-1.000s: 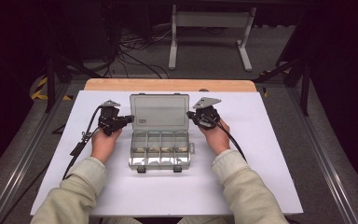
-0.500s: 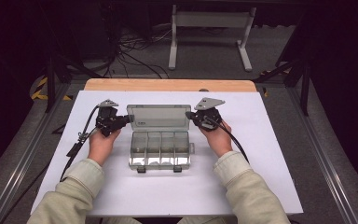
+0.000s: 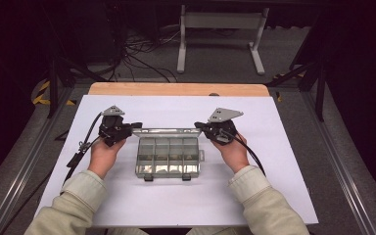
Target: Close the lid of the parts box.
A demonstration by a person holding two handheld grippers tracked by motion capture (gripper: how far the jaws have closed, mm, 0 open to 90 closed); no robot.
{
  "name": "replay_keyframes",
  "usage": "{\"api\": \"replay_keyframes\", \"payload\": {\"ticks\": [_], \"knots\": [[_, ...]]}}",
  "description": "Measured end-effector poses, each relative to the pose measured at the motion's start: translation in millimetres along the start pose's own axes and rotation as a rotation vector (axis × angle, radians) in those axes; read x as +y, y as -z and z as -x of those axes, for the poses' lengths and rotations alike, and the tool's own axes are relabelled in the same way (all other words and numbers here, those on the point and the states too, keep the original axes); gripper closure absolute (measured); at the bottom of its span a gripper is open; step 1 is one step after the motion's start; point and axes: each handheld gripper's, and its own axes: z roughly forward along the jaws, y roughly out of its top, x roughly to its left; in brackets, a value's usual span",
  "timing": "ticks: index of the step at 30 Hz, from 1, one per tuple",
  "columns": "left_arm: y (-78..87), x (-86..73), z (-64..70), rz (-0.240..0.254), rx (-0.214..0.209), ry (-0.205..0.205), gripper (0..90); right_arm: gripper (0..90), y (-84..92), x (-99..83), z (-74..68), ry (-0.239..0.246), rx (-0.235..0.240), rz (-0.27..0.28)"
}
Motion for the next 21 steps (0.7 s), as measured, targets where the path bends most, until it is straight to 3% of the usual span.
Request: {"api": "replay_keyframes", "payload": {"ticks": [11, 16, 21], "knots": [[22.0, -1.9, 10.4, 0.014, -0.042, 0.005, 89.6, 90.0, 19.3, 3.1, -21.2, 0.002, 0.043, 0.014], [34.2, -5.2, 23.3, 0.008, -0.049, -0.044, 89.6, 90.0, 29.6, 4.7, -32.4, -0.001, 0.062, 0.013], [45.3, -14.9, 33.0, 0.030, -0.072, -0.057, 89.6, 90.0, 35.0, 3.4, -44.1, -0.002, 0.079, 0.018]]}}
